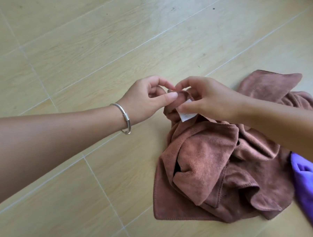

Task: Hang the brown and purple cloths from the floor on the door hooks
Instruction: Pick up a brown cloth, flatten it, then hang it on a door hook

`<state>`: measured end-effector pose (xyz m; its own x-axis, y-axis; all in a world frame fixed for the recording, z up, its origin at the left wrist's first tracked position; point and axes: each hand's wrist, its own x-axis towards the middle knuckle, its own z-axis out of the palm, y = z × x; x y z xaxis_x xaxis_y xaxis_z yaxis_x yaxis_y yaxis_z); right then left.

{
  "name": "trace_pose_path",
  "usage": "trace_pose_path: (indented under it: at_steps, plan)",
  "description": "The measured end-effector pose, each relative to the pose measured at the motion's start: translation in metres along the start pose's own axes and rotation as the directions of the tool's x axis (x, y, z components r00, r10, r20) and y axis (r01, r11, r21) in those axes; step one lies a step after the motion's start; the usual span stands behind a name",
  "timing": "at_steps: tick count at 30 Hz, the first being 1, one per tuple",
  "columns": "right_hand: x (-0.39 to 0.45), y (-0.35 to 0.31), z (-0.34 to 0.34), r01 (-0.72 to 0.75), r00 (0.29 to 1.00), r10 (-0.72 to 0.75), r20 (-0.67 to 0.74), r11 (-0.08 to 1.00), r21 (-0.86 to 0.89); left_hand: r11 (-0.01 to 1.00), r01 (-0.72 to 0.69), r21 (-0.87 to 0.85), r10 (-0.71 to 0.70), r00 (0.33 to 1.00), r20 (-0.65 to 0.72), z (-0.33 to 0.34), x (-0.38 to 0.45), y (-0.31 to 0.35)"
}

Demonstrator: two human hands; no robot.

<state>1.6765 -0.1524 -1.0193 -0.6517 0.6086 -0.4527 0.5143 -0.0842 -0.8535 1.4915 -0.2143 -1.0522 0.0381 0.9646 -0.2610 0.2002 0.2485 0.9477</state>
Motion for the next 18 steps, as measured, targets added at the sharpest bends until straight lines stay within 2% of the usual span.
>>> trace_pose_path:
  at_steps: [3, 5, 7, 14, 18]
  plan:
    - [-0.011, 0.009, -0.011, -0.045, 0.998, 0.055, -0.04, 0.971, 0.233, 0.999, 0.029, -0.045, -0.024, 0.994, 0.108, 0.012, 0.001, -0.003]
    - [-0.016, 0.013, -0.018, -0.043, 0.994, 0.074, -0.084, 0.945, 0.324, 0.999, 0.029, 0.039, -0.036, 0.981, 0.19, 0.019, 0.003, -0.005]
    - [-0.02, 0.014, -0.023, -0.011, 0.992, 0.053, -0.118, 0.944, 0.329, 0.984, -0.014, 0.179, -0.027, 0.974, 0.224, 0.024, 0.006, -0.004]
    - [-0.039, 0.001, -0.041, 0.115, 0.978, -0.031, -0.205, 0.906, 0.408, 0.984, -0.062, 0.165, 0.017, 0.965, 0.26, 0.028, 0.018, 0.009]
    - [-0.05, -0.02, -0.055, 0.151, 0.964, -0.013, -0.265, 0.849, 0.507, 0.971, -0.133, 0.201, 0.069, 0.953, 0.296, 0.022, 0.018, 0.027]
